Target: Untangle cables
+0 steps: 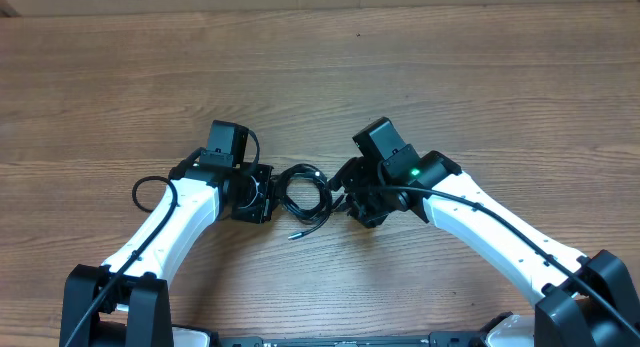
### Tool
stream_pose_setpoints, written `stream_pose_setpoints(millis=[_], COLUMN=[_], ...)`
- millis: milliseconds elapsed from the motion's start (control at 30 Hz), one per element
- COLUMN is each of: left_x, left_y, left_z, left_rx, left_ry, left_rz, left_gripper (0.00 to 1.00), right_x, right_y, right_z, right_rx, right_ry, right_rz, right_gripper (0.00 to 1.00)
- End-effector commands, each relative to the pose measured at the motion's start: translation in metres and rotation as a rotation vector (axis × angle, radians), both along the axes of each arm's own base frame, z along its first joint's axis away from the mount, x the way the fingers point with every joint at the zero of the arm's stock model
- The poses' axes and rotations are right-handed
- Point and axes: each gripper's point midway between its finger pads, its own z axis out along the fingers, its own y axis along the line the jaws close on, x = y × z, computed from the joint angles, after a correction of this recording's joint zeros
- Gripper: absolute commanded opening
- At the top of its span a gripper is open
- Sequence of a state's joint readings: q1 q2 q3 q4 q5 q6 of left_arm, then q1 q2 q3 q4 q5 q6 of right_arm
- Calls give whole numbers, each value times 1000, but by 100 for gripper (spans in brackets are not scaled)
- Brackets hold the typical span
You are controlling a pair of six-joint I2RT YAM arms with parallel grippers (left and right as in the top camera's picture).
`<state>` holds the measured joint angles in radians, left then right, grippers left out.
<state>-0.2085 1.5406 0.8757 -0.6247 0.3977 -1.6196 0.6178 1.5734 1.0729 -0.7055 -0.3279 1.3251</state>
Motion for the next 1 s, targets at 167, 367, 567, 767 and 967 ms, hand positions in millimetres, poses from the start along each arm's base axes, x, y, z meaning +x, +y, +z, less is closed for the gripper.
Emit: stream_pose_setpoints(millis=[167,367,567,767,967], left_x=[-1,-2,-3,-2,-2], left_y=[-5,-4,-7,-6,-5], left_z=[7,6,7,7,7], left_rx=[-74,-73,-86,-78,-49], left_ry=[118,122,126,101,39], left_rz=[196,195,190,144,30], left_gripper=[4,4,4,4,4], right_x=[-9,-9,2,3,-1], right_y=[11,6,0,8,22], right_z=[0,-18,-28,-57,-76], right_rx=[-41,-163,-293,-337,-302], right_ry=[-24,-105,-235,-239,-222], right_rz=[-12,-13,38,145,255], right_gripper=[59,51,48,48,42])
